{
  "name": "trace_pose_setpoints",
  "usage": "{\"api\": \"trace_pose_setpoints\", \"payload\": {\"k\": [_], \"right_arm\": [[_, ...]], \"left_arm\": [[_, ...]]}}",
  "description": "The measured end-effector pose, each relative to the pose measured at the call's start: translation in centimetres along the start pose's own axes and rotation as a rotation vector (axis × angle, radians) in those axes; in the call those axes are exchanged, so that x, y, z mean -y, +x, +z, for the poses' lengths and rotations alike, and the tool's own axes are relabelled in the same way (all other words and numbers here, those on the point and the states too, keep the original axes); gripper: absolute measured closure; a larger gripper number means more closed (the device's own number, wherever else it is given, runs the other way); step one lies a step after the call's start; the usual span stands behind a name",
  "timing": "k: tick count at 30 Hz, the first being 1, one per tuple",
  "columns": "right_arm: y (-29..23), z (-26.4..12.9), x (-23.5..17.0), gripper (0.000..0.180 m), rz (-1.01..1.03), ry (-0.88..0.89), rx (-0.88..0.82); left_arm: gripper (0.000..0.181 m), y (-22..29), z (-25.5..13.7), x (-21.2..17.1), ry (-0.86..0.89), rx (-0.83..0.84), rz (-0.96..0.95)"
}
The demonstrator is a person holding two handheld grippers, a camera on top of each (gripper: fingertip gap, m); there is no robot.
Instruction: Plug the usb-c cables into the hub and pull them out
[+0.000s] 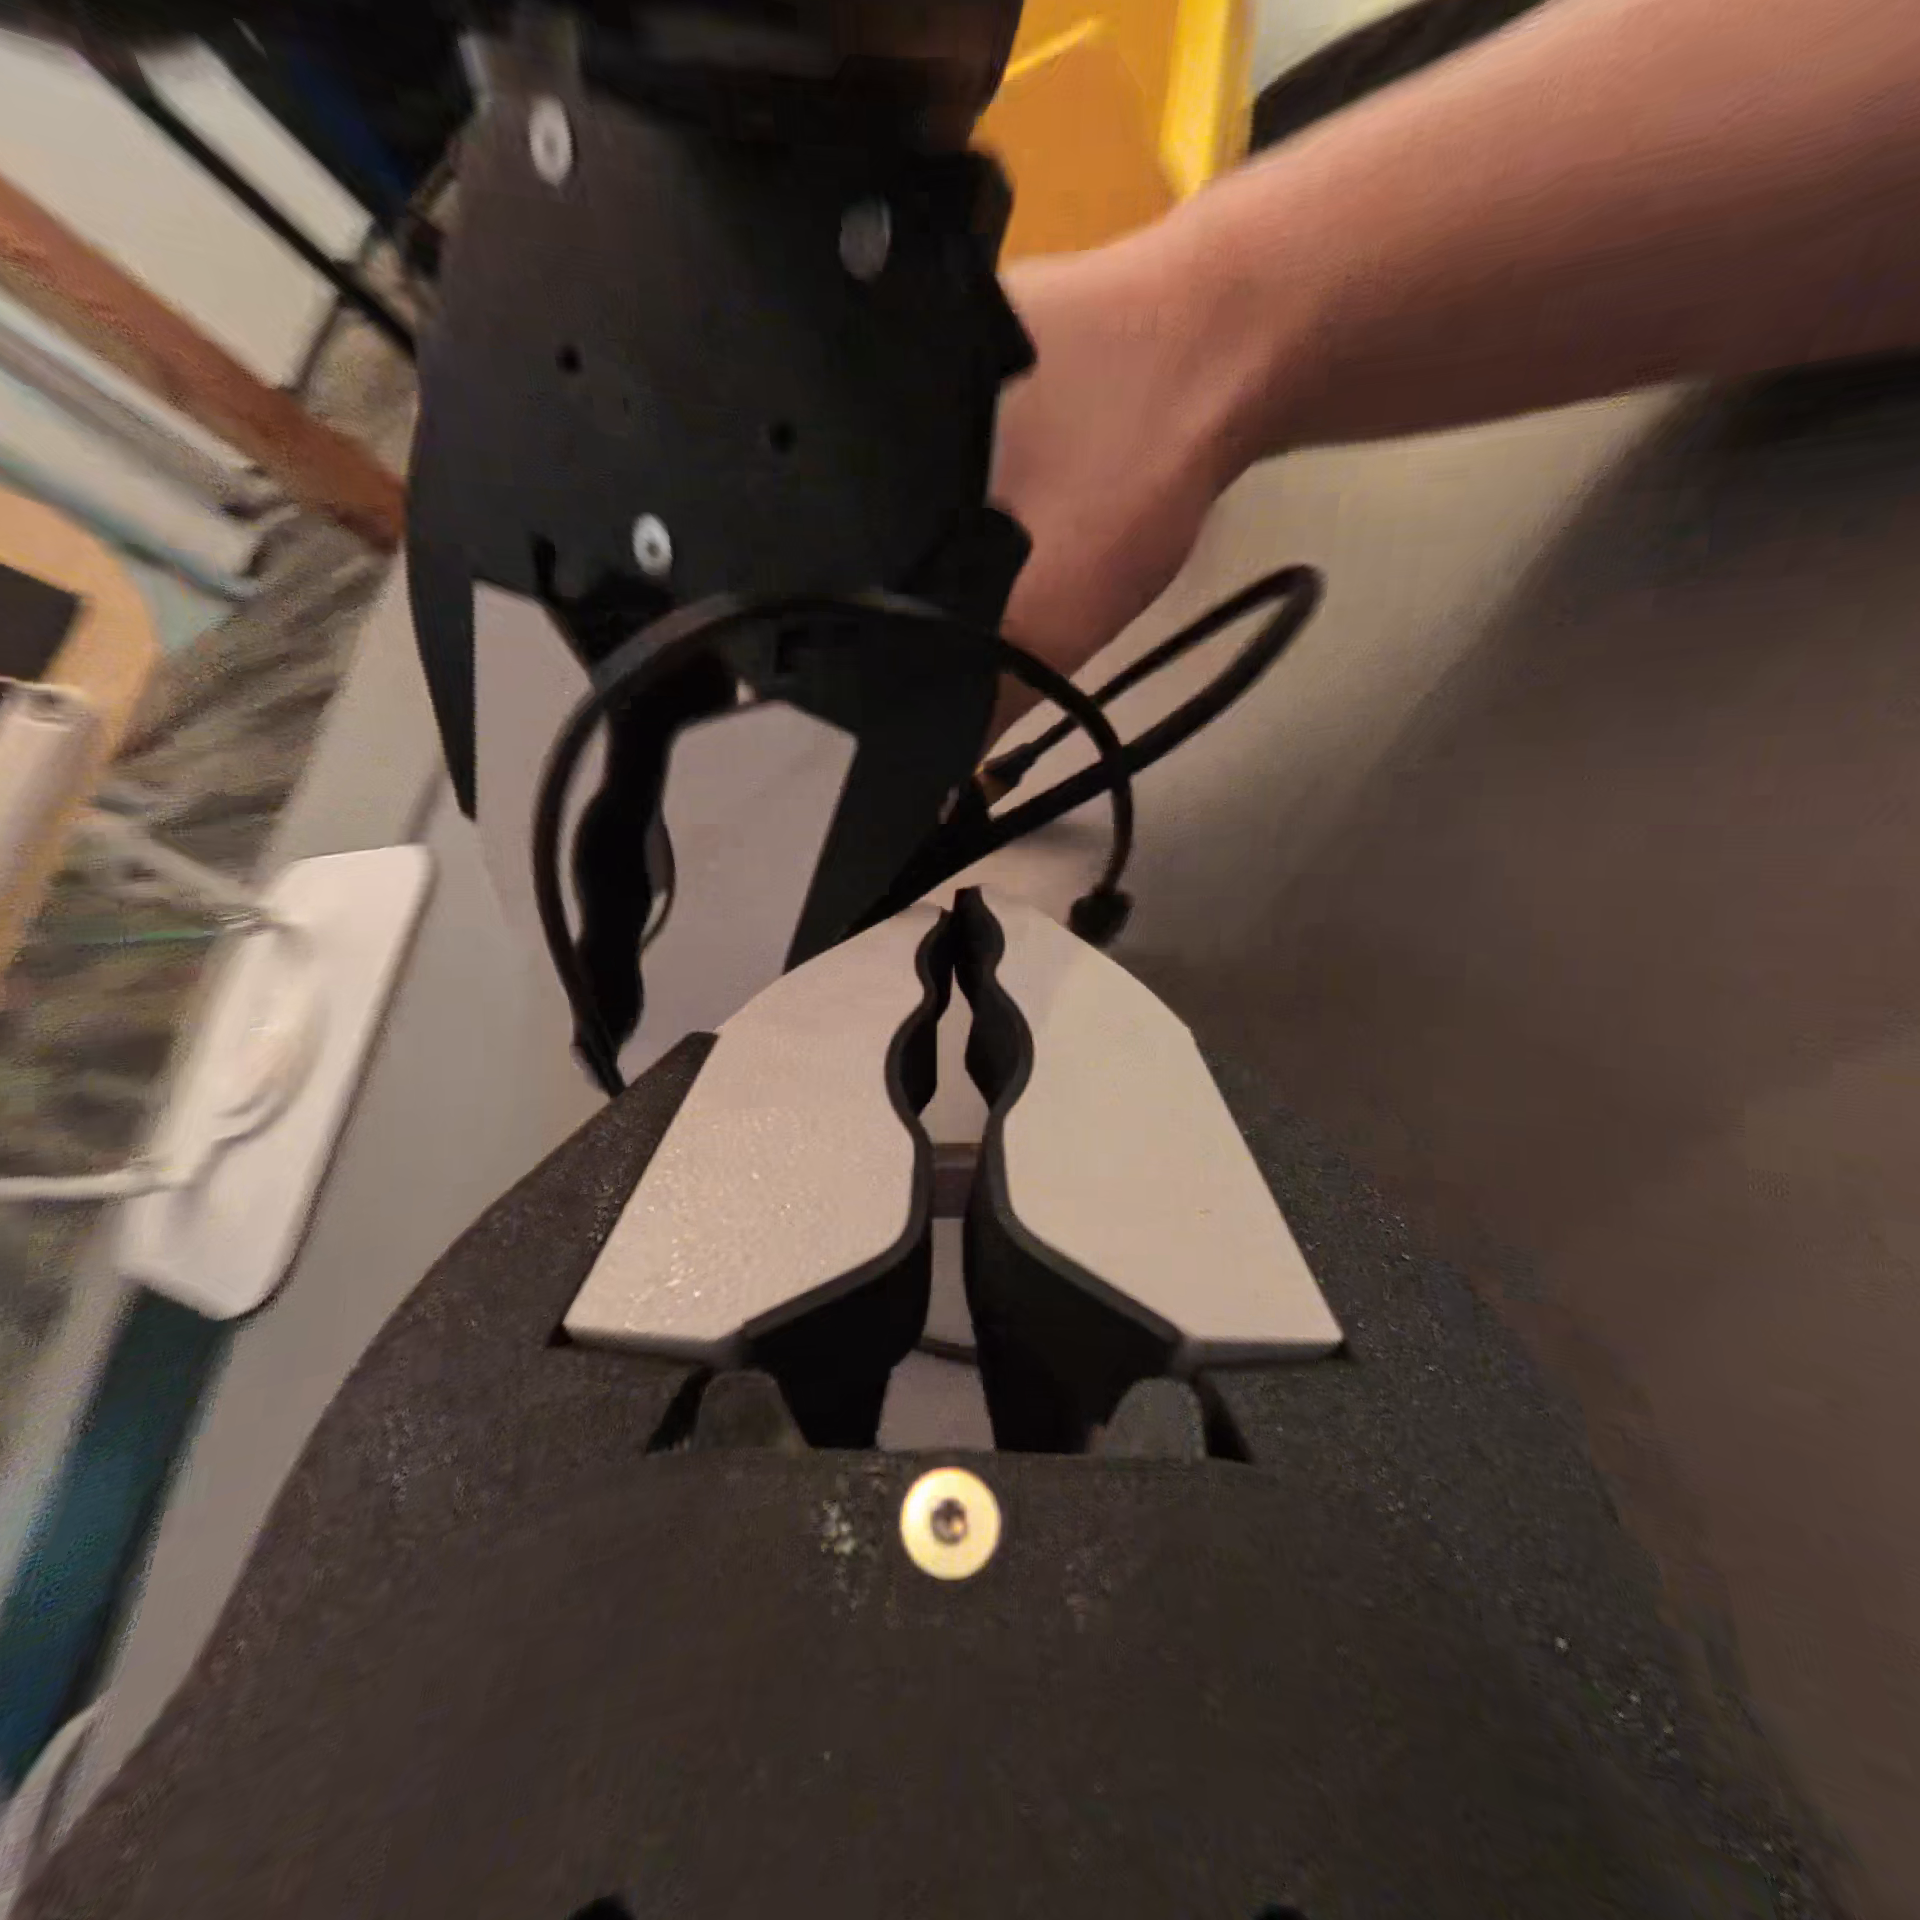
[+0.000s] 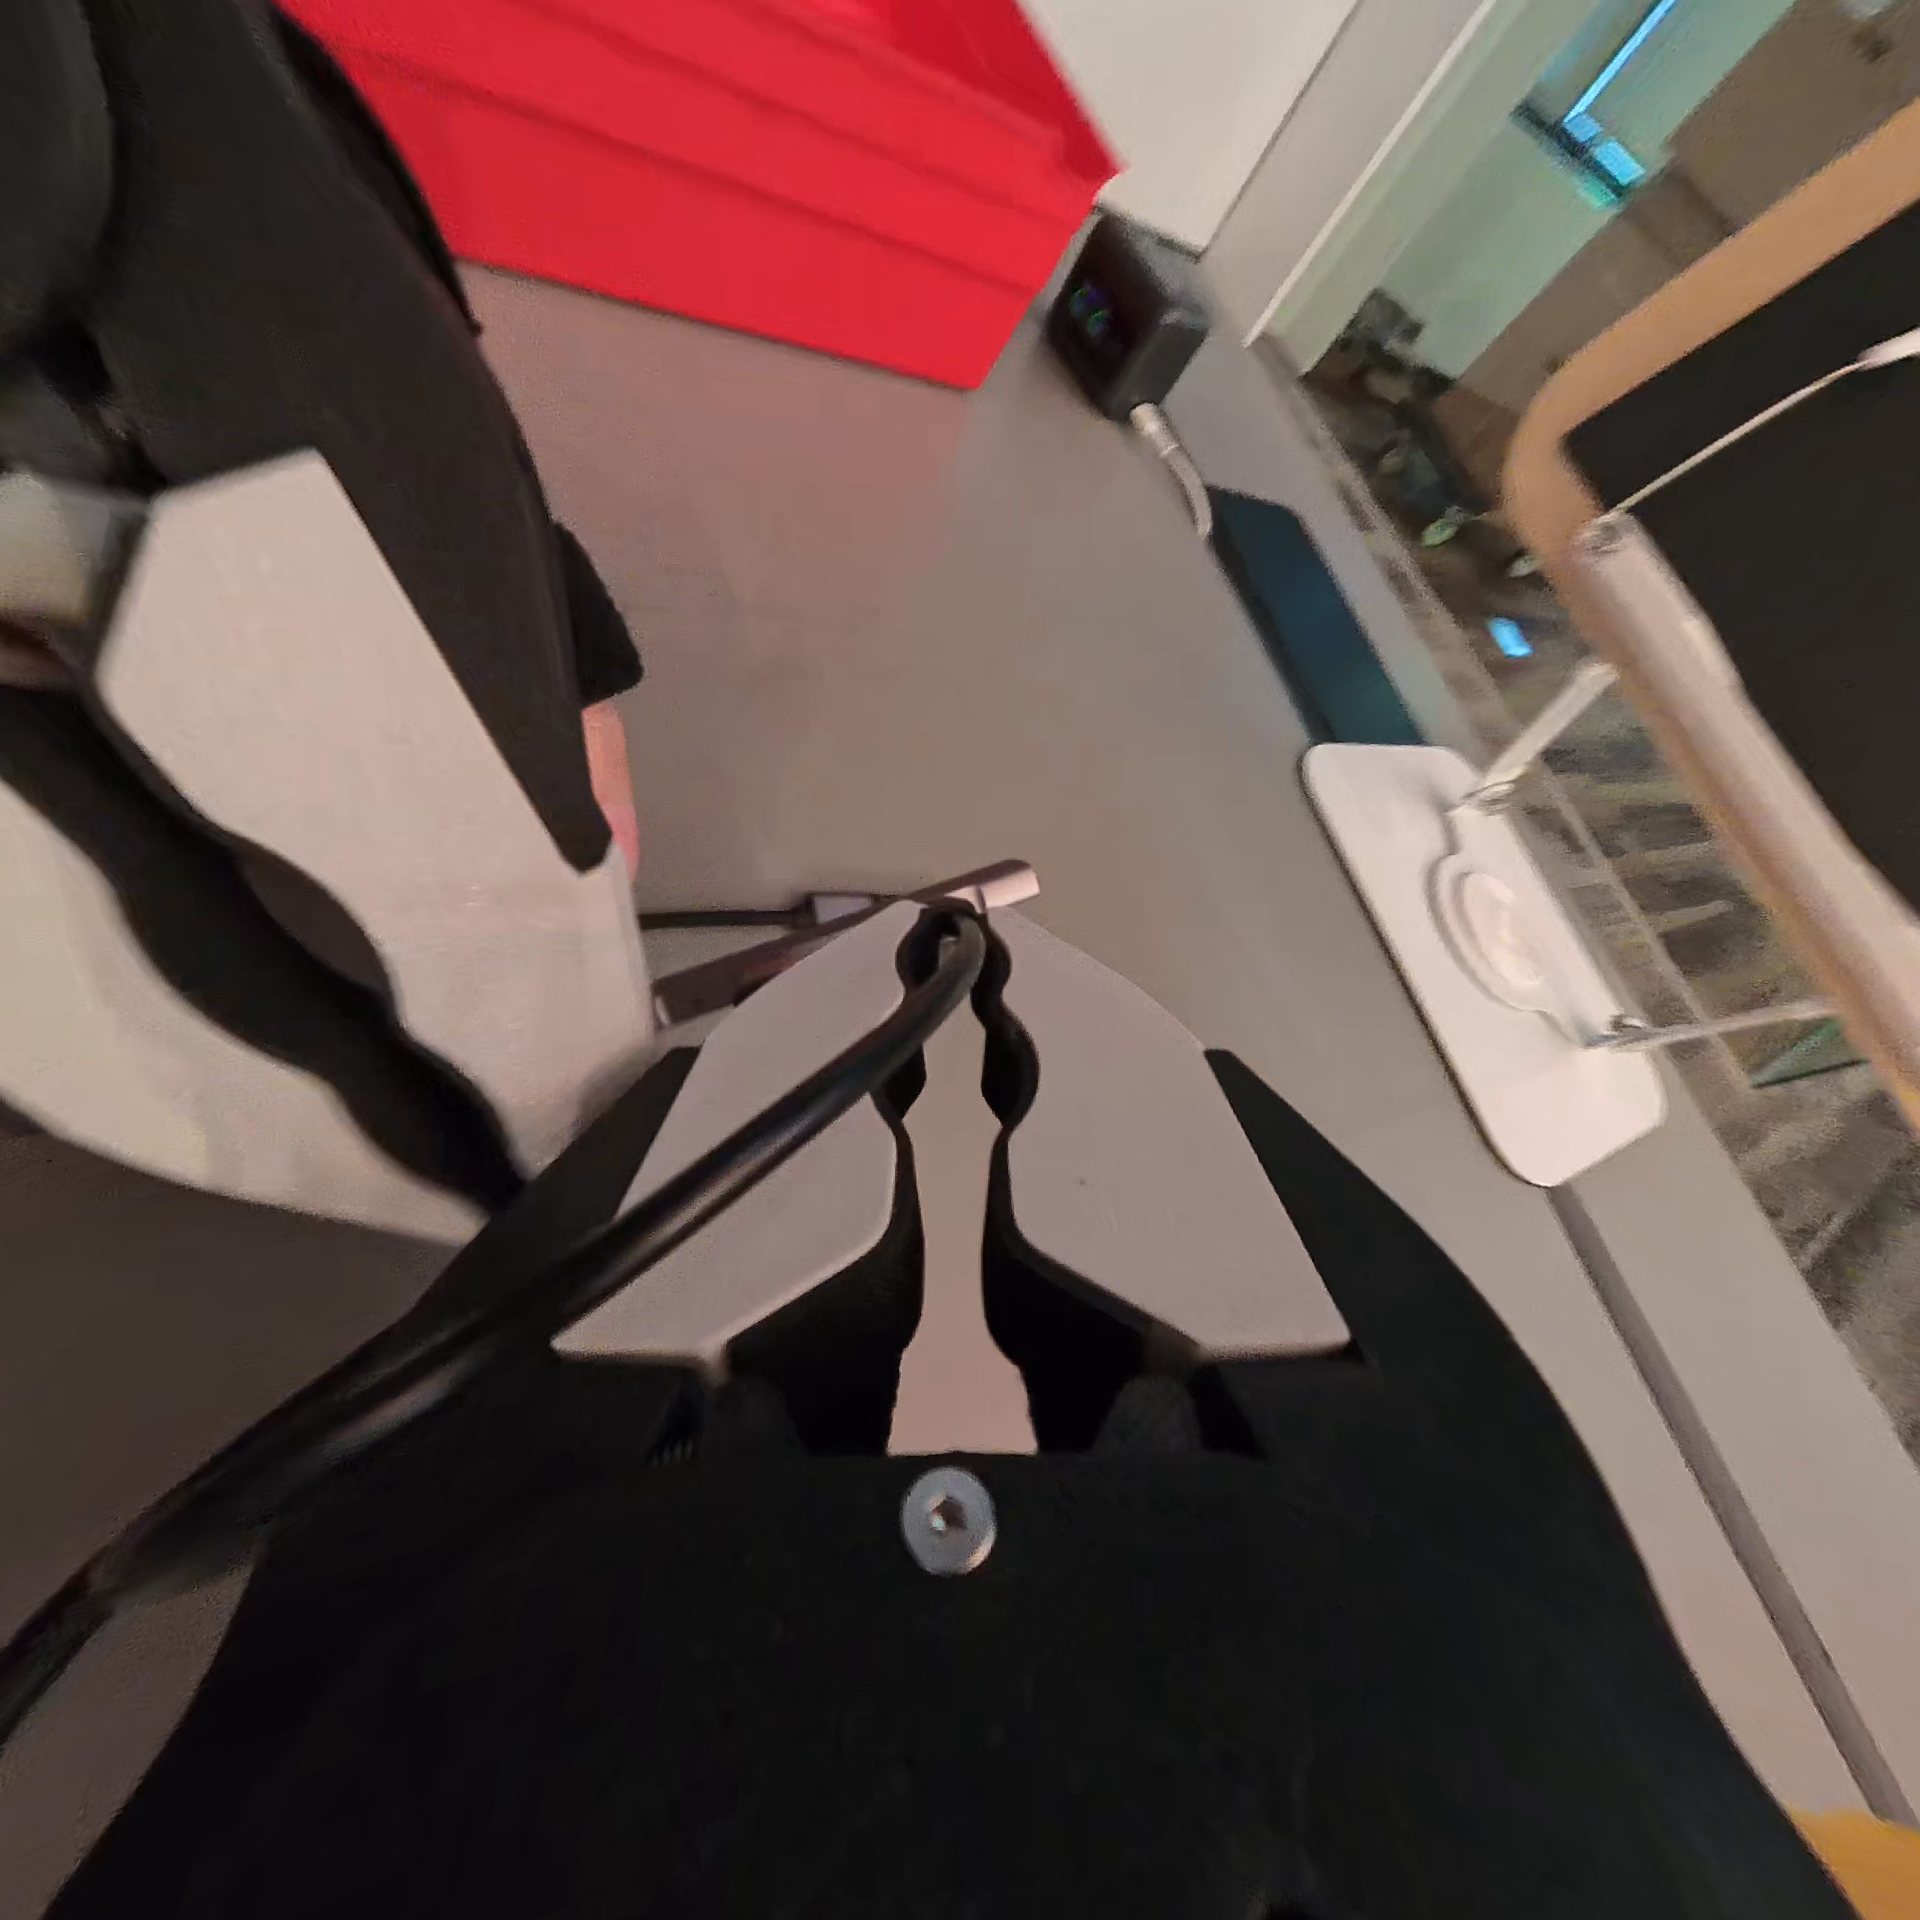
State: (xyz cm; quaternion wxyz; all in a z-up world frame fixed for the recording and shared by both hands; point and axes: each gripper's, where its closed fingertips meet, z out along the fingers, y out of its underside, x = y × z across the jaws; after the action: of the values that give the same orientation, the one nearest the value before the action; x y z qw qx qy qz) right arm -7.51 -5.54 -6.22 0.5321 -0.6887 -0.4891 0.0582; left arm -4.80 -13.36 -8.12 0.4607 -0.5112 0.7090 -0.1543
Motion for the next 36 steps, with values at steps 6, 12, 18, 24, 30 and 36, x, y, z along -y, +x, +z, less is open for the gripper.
{"api": "trace_pose_setpoints", "payload": {"k": [6, 12, 18, 24, 30, 36], "right_arm": [[0.0, 0.1, -0.4, 0.173, 0.014, 0.010, 0.027], [0.2, -0.3, 0.3, 0.173, -0.043, 0.162, 0.014], [-0.5, -1.8, 2.1, 0.173, -0.193, 0.368, -0.031], [-1.4, -2.8, 3.1, 0.173, -0.276, 0.497, -0.023], [-1.8, -3.3, 3.3, 0.173, -0.299, 0.535, 0.003], [-1.4, -3.5, 3.1, 0.173, -0.227, 0.557, 0.041]], "left_arm": [[0.181, -3.8, -2.9, -3.0, -0.007, 0.188, -0.054], [0.159, -8.0, -6.0, -4.6, 0.150, 0.216, -0.510], [0.149, -8.0, -4.1, -6.0, 0.355, -0.105, -1.058], [0.149, -6.4, -3.4, -4.8, 0.462, -0.331, -1.103], [0.144, -4.6, -3.3, -2.4, 0.568, -0.562, -1.110], [0.163, -4.7, -3.6, -2.4, 0.557, -0.581, -1.099]]}}
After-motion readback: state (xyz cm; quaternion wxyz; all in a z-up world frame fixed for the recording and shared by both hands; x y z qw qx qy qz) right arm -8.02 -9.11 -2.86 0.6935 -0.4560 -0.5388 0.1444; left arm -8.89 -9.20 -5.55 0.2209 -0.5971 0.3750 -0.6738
